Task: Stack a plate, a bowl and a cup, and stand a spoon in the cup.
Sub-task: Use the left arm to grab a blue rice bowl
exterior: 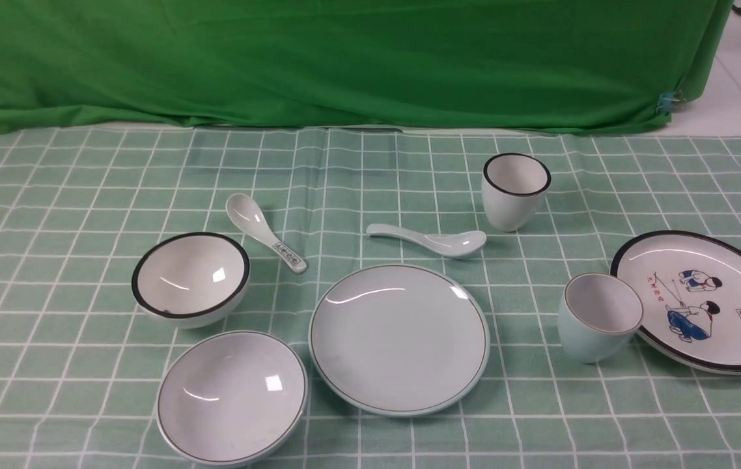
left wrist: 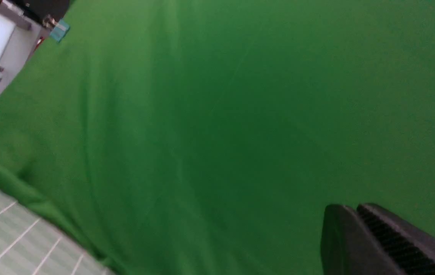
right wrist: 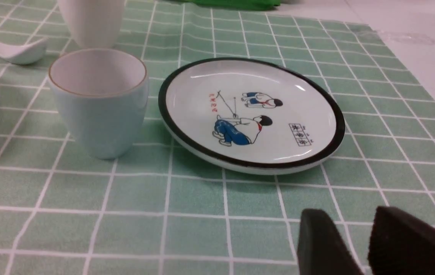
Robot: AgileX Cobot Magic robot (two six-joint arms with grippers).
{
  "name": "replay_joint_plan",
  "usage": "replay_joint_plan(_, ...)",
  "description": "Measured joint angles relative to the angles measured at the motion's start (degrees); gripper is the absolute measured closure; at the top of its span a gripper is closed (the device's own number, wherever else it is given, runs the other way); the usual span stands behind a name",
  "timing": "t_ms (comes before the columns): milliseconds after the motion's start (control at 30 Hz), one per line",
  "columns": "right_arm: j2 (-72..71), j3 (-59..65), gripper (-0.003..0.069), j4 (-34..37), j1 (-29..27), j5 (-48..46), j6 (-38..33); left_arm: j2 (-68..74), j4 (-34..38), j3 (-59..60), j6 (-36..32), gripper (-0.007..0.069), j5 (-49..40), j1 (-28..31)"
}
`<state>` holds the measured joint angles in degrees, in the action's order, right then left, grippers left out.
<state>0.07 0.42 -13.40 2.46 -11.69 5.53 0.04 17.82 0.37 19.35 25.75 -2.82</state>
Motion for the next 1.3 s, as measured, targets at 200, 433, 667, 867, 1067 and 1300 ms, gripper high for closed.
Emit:
replay_joint_plan(200, 0.0, 0.0, 0.0417, 0.43, 0.0, 11.69, 11.4, 0.54, -4.52, -9.92, 6.02, 0.0607, -0.34, 0.0)
replay_joint_plan(433, 0.0, 0.0, 0.0417, 0.75, 0.0, 23.7, 25.28, 17.73, -13.31, -37.08, 1.44, 0.0607, -43.35, 0.0)
replay_joint_plan(667, 0.0, 0.0, 0.0417, 1.0, 0.0, 25.34, 29.07, 48.31, -6.57, -52.66, -16.31, 0.0607, -82.49, 0.0)
replay_joint_plan(867, 2.71, -6.23, 0.0467, 1.82, 2.9, 13.4, 37.48, 67.12, -8.37, -52.47, -21.75, 0.0619, -85.26, -3.66)
replay_joint_plan(1067, 21.61, -30.89, 0.0631, 1.93, 18.18, -17.19, 22.72, 73.98, -15.18, -52.47, -18.76, 0.0624, -79.83, -11.38)
replay_joint_plan(1300, 42.7, -48.62, 0.0636, 0.16, 34.27, -38.22, 15.41, 78.43, -19.15, -52.12, -17.15, 0.0553, -72.79, -12.68)
